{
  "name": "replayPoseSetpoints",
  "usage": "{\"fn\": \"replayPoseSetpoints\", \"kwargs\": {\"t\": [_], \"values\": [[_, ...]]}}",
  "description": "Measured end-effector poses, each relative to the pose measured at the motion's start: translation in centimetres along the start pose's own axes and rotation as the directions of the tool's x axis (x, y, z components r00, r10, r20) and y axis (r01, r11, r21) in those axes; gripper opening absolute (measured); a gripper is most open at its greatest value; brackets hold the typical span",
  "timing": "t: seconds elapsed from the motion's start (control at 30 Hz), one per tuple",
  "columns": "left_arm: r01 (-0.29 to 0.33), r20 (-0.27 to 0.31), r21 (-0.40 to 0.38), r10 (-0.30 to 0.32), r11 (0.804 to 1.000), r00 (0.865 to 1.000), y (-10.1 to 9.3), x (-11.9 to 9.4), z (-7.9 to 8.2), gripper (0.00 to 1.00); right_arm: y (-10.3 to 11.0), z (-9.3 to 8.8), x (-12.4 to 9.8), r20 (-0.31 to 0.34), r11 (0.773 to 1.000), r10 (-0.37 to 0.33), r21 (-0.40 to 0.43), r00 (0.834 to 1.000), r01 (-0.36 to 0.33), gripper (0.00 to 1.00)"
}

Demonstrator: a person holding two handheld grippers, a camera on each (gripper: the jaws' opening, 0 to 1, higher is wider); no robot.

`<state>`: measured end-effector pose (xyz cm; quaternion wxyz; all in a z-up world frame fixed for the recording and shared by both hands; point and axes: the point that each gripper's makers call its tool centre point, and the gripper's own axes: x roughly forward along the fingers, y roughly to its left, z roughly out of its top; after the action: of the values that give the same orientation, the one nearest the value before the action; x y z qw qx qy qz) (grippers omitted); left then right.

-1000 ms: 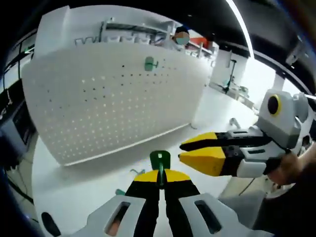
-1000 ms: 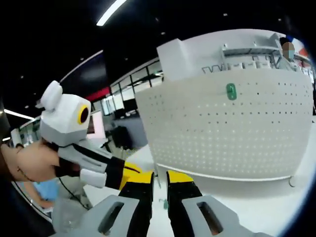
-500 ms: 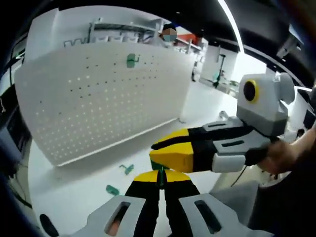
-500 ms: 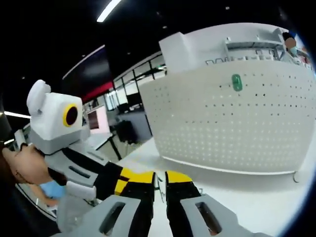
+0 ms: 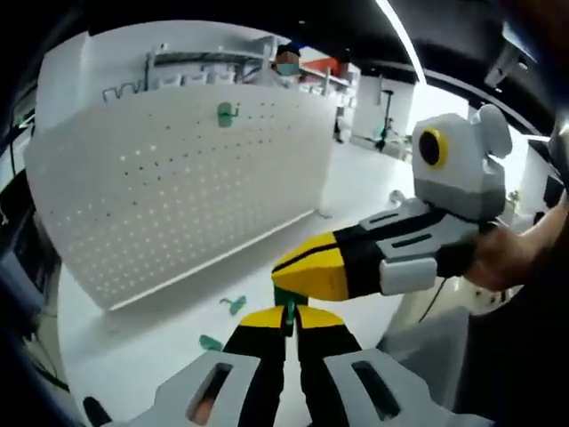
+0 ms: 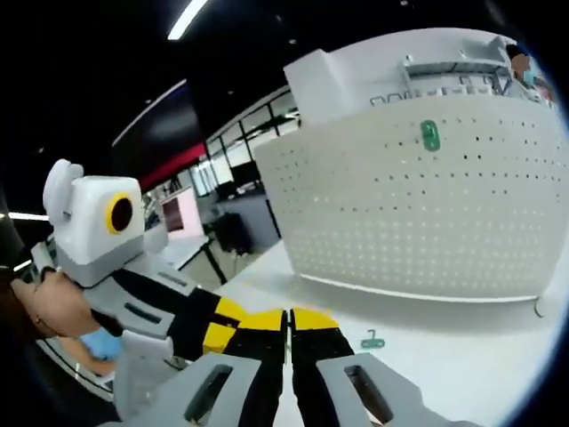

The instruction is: Insert the hook assembly into the mounting plate slot until the hook locks in place.

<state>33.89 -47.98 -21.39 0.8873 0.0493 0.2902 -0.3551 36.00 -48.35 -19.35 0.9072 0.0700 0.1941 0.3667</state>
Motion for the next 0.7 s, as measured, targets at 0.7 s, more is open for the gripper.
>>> {"fn": "replayPoseSetpoints", "kwargs": {"t": [0.7], "values": [[-0.021, 0.140, 0.028, 0.017, 0.999, 0.990, 0.4, -1.2, 2.3, 0.11, -1.1, 1.2, -0.5, 0.030, 0.989, -0.019, 0.144, 0.999, 0.015, 0.00]]}}
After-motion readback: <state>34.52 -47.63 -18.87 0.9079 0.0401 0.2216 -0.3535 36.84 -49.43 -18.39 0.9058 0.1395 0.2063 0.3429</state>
